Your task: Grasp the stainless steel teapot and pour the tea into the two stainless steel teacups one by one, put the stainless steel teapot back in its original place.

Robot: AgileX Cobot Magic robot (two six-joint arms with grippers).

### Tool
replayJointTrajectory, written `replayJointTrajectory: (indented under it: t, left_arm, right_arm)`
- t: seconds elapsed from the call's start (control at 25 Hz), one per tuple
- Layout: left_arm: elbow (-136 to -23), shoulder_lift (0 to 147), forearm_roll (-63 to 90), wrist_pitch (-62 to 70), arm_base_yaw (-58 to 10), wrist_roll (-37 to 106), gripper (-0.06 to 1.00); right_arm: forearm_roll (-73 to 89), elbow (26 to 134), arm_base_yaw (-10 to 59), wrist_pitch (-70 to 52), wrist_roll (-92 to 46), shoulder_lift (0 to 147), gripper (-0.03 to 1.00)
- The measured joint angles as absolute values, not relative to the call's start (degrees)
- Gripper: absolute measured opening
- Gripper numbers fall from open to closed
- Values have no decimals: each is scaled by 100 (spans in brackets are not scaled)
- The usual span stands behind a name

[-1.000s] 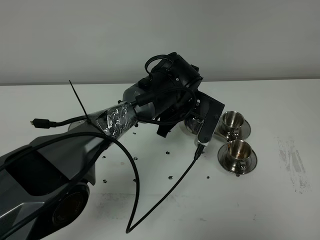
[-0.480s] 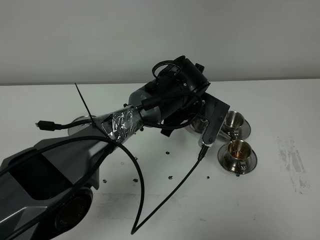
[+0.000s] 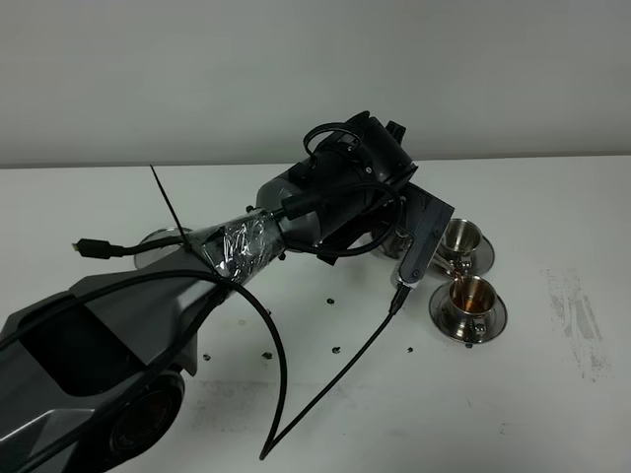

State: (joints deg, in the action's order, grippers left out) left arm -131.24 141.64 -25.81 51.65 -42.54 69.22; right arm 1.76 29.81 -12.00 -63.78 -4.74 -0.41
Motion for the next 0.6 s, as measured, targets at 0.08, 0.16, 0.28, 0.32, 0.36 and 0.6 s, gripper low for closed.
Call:
replayJointTrajectory:
  t: [0.08,0.16,0.28,0.32,0.36,0.6]
  left_arm:
    - [-13124,14164,-2602,5165,-4269,6921,20]
    - [-13124,14164,-2602,5165,-4292,6916,20]
    - [-13124,14164,-2641,5132,-4317,6916,20]
    - [-13124,14164,-2685,5124,-4323,6916,20]
    - [-13124,14164,-2711,5119,-4327,6916,20]
    - [-13124,14164,-2868,5090,-4354,6906,20]
  right_arm:
    - [176,2981,-1200,-6378,-474,-41,24]
    - [176,2981,-1200,-6378,-474,-41,24]
    - [176,2981,-1200,-6378,-474,-41,24]
    - [176,2981,-1200,-6378,-474,-41,24]
    - [176,2981,-1200,-6378,-474,-41,24]
    - [176,2981,-1200,-6378,-474,-41,24]
